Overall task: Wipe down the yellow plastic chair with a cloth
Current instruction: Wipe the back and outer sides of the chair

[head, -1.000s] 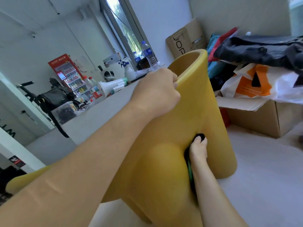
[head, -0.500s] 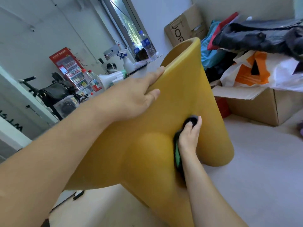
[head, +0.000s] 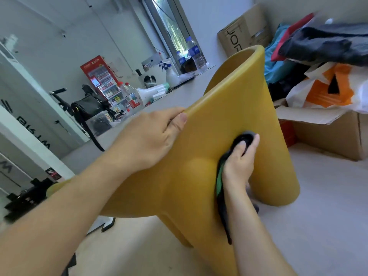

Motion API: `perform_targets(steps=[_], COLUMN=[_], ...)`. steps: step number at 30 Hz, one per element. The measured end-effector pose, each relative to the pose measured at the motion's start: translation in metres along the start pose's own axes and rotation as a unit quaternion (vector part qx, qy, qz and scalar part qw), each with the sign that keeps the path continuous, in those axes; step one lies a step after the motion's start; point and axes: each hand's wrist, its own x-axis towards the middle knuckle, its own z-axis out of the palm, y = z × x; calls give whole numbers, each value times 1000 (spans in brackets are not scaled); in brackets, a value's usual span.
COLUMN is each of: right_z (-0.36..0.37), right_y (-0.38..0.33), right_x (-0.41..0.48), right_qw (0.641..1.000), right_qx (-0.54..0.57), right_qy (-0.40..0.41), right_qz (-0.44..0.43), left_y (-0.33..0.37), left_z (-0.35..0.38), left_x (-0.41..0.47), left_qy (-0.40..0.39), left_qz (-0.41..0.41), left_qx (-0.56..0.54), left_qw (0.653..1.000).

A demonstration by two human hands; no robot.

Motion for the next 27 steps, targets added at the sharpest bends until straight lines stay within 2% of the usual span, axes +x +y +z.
perform_targets(steps=[1,3,4,5,6,7,8,9,10,11,13,14,15,17,20,24,25,27], right_z=[3,15,24,30,35,36,34,32,29,25,16,14,12,16,16,-1,-4,-4], right_y=[-9,-48,-70,-89,-101,-106,-102,-91,-76,-58,-33,-27,-25,-32,-49,-68,-78,-104], right_x=[-9,-44,-64,-82,-95,-99,-95,-85,-70,-54,-30,-24,-24,-30,-25,22,20,-6], right_qw=[1000,985,970,954,937,918,896,880,880,900,965,983,991,991,986,992,988,968], right_qx=[4,28,44,50,44,28,8,-7,-16,-17,12,14,7,-11,2,79,104,148], right_qy=[11,46,44,28,8,-10,-19,-18,-8,9,36,36,27,14,5,-27,-24,-7], right_qz=[-17,-161,-234,-293,-345,-396,-444,-475,-476,-436,-260,-178,-134,-134,-167,-99,-114,-201], left_y=[0,4,6,5,5,3,-3,-11,-17,-21,-26,-27,-27,-23,-3,29,37,51], left_z=[1,2,2,1,-4,-9,-12,-15,-16,-18,-18,-17,-15,-14,-15,-11,-10,-7], left_x=[2,12,17,21,21,16,8,3,-4,-13,-28,-32,-34,-35,-37,5,21,48], left_qy=[16,16,17,17,17,15,5,-10,-34,-58,-101,-91,-71,-36,-25,-19,-13,6], left_qz=[8,7,-10,-45,-88,-118,-125,-112,-87,-68,-66,-73,-74,-74,-72,-45,-38,-37], left_qx=[-4,-23,-72,-170,-276,-332,-328,-281,-216,-151,-70,-38,-4,28,48,17,1,-12], left_qw=[1000,1000,997,984,957,936,937,953,972,985,990,992,995,996,996,999,999,999])
